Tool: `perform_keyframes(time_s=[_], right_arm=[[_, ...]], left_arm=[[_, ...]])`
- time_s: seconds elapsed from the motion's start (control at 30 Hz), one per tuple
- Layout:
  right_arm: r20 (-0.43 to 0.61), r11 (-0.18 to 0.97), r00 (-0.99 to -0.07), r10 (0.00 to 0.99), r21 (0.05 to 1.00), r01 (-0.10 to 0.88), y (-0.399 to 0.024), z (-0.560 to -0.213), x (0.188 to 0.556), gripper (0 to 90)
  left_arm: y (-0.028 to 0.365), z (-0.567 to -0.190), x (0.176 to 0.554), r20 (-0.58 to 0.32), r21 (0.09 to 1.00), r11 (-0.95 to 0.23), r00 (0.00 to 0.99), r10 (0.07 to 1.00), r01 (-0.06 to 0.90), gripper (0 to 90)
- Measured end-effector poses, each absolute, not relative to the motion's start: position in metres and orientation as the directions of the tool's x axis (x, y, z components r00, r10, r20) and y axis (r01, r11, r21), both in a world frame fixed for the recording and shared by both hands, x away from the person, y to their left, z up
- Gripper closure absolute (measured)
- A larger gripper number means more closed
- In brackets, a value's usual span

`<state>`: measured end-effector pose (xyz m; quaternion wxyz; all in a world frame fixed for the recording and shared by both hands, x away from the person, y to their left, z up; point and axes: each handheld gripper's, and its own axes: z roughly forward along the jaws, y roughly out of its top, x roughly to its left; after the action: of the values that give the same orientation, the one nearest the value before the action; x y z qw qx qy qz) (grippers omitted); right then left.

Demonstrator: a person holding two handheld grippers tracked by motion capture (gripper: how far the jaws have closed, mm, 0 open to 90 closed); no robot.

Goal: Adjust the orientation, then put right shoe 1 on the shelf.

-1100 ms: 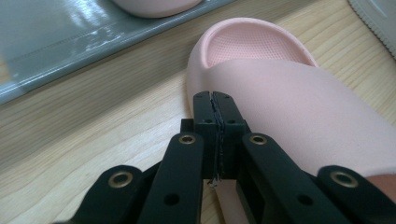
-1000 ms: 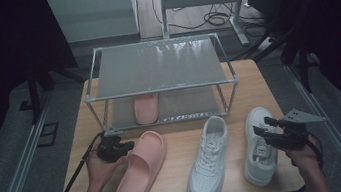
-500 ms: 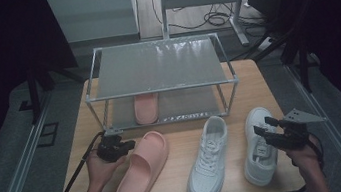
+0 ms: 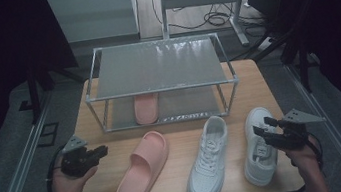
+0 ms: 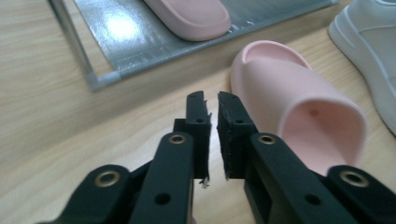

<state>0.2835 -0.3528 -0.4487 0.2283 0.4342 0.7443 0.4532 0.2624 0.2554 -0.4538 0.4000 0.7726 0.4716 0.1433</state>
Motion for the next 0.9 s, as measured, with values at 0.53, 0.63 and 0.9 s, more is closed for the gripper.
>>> perform_keyframes(time_s=[0.53,0.63,0.9], right_arm=[[0.055,0.210,-0.519,0.853,0.874,0.438,-0.354,-0.448,0.283,40.9],[0.057,0.209,-0.520,0.852,0.873,0.440,-0.353,-0.448,0.284,40.9],[0.055,0.210,-0.516,0.855,0.873,0.441,-0.355,-0.448,0.283,40.8]], left_arm=[[0.223,-0.457,0.206,-0.166,0.734,-0.292,0.580,0.798,0.613,46.7],[0.213,-0.458,0.205,-0.162,0.730,-0.309,0.594,0.788,0.610,46.2],[0.189,-0.466,0.207,-0.166,0.719,-0.339,0.624,0.763,0.606,46.7]])
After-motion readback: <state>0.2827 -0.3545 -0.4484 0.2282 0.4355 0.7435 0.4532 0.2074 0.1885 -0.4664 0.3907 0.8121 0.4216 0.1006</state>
